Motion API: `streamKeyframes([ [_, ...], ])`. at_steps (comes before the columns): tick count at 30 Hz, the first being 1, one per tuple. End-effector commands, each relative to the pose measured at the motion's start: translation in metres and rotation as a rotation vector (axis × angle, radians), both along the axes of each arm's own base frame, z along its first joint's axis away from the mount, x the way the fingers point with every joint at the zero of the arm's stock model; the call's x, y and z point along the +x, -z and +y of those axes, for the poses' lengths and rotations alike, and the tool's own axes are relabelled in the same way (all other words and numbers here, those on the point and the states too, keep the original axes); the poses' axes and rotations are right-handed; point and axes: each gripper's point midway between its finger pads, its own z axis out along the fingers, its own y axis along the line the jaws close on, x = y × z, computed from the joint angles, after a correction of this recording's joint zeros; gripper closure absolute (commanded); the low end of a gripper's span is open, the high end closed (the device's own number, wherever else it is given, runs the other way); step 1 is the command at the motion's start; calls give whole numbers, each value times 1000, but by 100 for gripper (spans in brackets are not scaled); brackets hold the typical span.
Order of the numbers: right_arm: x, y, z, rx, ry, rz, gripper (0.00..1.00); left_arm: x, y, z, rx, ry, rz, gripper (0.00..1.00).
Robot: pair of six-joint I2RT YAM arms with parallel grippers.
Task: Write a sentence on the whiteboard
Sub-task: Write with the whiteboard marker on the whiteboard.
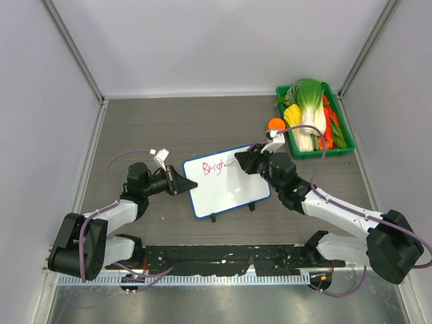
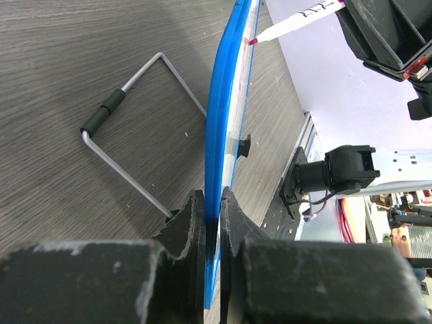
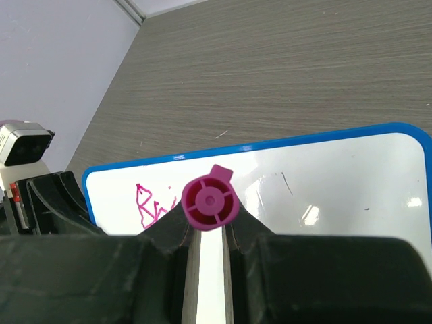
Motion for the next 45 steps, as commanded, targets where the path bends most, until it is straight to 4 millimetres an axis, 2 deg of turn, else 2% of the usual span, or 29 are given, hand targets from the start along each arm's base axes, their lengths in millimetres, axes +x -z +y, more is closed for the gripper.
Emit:
streamKeyframes([
  [1, -3, 3, -5, -8, 7, -2, 99, 9, 20, 10, 89, -64, -2, 100],
  [6, -2, -11, -6, 12, 13, -24, 99, 10, 20, 10, 89, -64, -4, 100],
  [13, -5, -52, 1, 84, -16, -82, 99, 9, 20, 10, 88, -63, -4, 100],
  [18, 1, -62, -2, 90, 13, -106, 99, 9, 20, 10, 88, -63, -4, 100],
  [28, 13, -42, 2, 61, 29, -74, 99, 8, 21, 10, 89, -63, -2, 100],
  [45, 13, -6, -10, -23, 68, -19, 99, 8, 20, 10, 88, -62, -2, 100],
])
